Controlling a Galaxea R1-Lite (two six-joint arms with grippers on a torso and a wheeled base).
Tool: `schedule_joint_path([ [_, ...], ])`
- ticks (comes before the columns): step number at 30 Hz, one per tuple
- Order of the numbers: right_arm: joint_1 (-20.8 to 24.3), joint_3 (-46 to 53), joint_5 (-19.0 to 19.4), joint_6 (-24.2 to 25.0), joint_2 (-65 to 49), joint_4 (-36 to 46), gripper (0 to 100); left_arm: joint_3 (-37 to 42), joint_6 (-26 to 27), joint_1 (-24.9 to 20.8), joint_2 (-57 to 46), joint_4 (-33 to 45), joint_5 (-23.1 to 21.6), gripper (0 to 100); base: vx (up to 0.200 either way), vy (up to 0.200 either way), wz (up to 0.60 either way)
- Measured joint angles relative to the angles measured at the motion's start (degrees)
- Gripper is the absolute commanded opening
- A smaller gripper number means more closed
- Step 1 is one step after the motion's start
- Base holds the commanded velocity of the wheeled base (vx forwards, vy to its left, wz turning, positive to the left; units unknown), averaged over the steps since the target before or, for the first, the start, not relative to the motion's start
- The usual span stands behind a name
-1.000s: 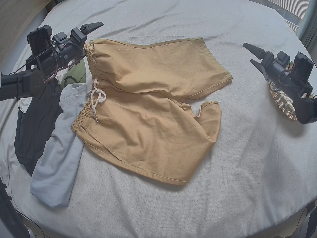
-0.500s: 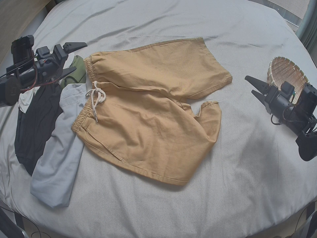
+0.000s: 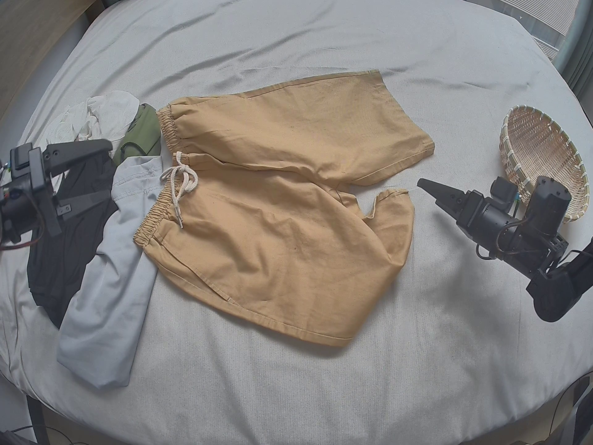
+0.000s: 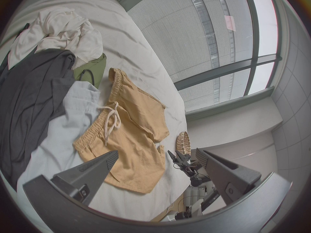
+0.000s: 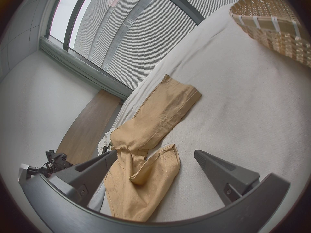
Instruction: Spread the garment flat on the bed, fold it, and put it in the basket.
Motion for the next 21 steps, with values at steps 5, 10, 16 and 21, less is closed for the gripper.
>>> schedule_joint_path([
  [5, 1.0, -3.8, -0.2, -0.4, 3.1, 0.0, 100, 6.2, -2.7, -0.5, -4.9, -5.3, -1.0, 100, 0.0, 0.0, 0.0],
  [10, 2.1, -7.2, -0.3, -1.5, 5.8, 0.3, 100, 9.6, -4.6, -1.0, -7.8, -8.4, -1.3, 100, 0.0, 0.0, 0.0],
  [16, 3.3, -8.7, -0.4, -2.6, 8.7, -0.3, 0, 11.8, -4.7, -1.2, -9.7, -8.8, -1.2, 100, 0.0, 0.0, 0.0],
  [21, 3.5, -8.5, -0.4, -3.2, 9.9, -1.8, 0, 12.8, -4.7, -1.3, -10.5, -8.9, -1.2, 100, 0.0, 0.0, 0.0],
])
